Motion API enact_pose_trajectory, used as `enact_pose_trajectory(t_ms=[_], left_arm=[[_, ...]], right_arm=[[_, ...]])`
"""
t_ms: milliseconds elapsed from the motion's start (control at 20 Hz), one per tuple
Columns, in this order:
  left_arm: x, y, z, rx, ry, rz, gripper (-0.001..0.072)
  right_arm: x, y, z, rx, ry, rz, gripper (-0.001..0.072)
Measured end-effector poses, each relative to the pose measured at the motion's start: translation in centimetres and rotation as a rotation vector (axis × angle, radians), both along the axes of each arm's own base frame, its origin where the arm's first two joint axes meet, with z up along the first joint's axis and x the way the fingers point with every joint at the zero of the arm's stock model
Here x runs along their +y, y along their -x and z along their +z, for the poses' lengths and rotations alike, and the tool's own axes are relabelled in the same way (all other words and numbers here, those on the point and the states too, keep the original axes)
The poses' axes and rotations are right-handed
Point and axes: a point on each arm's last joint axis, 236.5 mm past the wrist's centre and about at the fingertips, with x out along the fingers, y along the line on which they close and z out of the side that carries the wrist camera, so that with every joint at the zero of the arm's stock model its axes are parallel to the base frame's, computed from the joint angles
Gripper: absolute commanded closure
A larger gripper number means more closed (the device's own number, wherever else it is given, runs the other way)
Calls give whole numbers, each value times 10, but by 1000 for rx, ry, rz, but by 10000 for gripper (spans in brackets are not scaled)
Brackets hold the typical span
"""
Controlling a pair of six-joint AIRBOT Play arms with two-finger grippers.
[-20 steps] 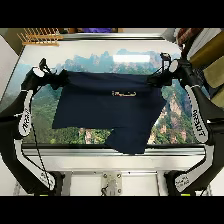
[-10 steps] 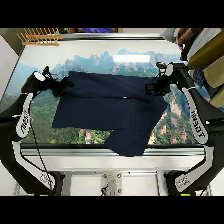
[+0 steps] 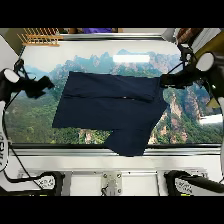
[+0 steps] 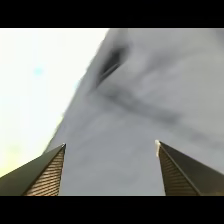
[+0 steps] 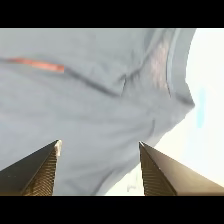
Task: Fold the clothes and pants, and hang the long-sleeved shirts on hangers.
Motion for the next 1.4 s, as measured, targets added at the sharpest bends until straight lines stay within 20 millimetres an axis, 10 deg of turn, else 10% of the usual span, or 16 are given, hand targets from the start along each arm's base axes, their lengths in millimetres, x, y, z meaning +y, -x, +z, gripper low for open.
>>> enact_pose_trajectory(t_ms=[400, 800, 850, 900, 950, 1000, 1150, 1400], left_arm=[[6, 134, -104, 225, 181, 301, 97], [-13, 135, -126, 166, 258, 408, 100], [-15, 130, -125, 147, 256, 406, 177], [-17, 125, -125, 126, 248, 402, 533], [-20, 123, -126, 119, 241, 393, 696], [-23, 122, -126, 116, 237, 384, 695], [-24, 112, -119, 81, 235, 380, 695], [-27, 119, -102, 45, 211, 299, 696]], right_arm=[[10, 67, 32, -127, -70, -1, 181], [16, 73, 44, -166, -115, -19, 181], [17, 74, 44, -165, -119, -25, 181], [17, 74, 44, -165, -122, -26, 181], [16, 74, 42, -159, -125, -31, 181], [15, 76, 39, -149, -128, -38, 181], [2, 91, 9, -52, -124, -79, 180], [-15, 161, -98, 285, -202, -215, 176]])
